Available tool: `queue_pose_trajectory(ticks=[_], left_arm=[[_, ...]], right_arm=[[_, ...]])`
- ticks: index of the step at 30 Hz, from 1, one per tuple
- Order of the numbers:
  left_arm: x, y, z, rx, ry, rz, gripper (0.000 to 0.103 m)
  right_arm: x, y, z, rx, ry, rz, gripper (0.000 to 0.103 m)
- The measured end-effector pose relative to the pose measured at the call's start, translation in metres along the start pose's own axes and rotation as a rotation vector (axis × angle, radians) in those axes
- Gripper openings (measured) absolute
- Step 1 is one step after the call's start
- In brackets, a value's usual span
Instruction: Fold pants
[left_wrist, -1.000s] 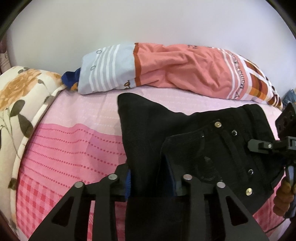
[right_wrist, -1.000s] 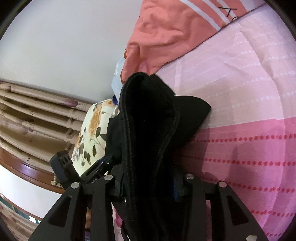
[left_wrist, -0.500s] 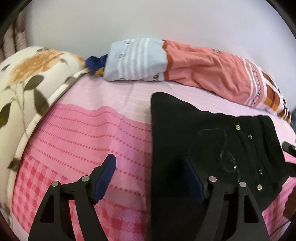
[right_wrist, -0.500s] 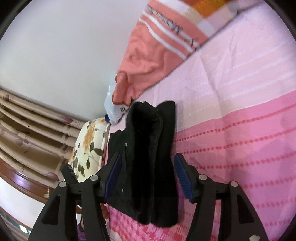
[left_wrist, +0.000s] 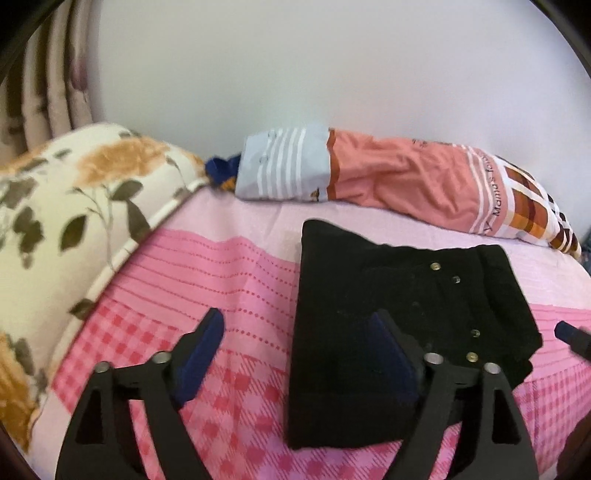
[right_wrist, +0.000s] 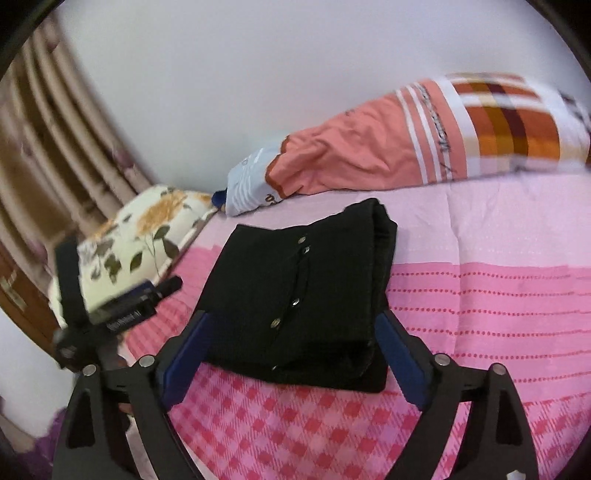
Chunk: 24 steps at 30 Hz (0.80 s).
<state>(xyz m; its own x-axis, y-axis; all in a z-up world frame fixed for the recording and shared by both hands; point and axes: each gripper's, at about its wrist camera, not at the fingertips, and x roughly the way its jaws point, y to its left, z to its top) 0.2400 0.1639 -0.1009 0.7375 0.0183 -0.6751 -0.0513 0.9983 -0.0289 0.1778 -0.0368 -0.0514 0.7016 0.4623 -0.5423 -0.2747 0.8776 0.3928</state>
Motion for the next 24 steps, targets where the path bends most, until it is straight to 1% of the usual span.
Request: queue_pose_trajectory(ticks=[3, 4, 5, 7, 8, 9, 12, 14, 17, 20, 24], left_arm=[[-0.030, -0.011, -0.001, 0.011, -0.062, 0.019, 0.089], [-0.041, -0.015, -0.001, 0.017, -0.083, 0.032, 0.094], [-0.049, -0.019, -0.001, 0.023, -0.099, 0.038, 0.097], [-0.068, -0.025, -0.001, 0.032, -0.141, 0.039, 0.099], [-0.079, -0.029, -0.001, 0.039, -0.160, 0.040, 0.101], [-0.086, -0.030, -0.001, 0.045, -0.168, 0.043, 0.102], [-0.106, -0.039, -0.002, 0.074, -0.193, 0.045, 0.103], [-0.120, -0.044, -0.003, 0.096, -0.212, 0.057, 0.103], [-0.134, -0.051, -0.004, 0.115, -0.232, 0.055, 0.103], [-0.148, -0.051, -0.004, 0.099, -0.233, 0.041, 0.103], [-0.165, -0.046, -0.002, 0.057, -0.265, 0.008, 0.103]], right_arm=[[-0.009, 0.012, -0.009, -0.033, -0.016, -0.070, 0.095], [-0.012, 0.014, -0.011, -0.033, -0.020, -0.087, 0.095], [-0.016, 0.016, -0.012, -0.029, -0.021, -0.105, 0.096], [-0.021, 0.019, -0.016, -0.017, -0.019, -0.151, 0.098], [-0.024, 0.020, -0.017, -0.011, -0.020, -0.172, 0.098], [-0.029, 0.020, -0.019, -0.003, -0.021, -0.182, 0.098], [-0.041, 0.021, -0.023, 0.022, -0.035, -0.176, 0.098], [-0.049, 0.025, -0.024, 0.018, -0.052, -0.182, 0.099], [-0.061, 0.033, -0.023, 0.003, -0.079, -0.191, 0.100], [-0.074, 0.042, -0.024, -0.007, -0.106, -0.197, 0.101], [-0.086, 0.047, -0.024, -0.014, -0.121, -0.195, 0.102]])
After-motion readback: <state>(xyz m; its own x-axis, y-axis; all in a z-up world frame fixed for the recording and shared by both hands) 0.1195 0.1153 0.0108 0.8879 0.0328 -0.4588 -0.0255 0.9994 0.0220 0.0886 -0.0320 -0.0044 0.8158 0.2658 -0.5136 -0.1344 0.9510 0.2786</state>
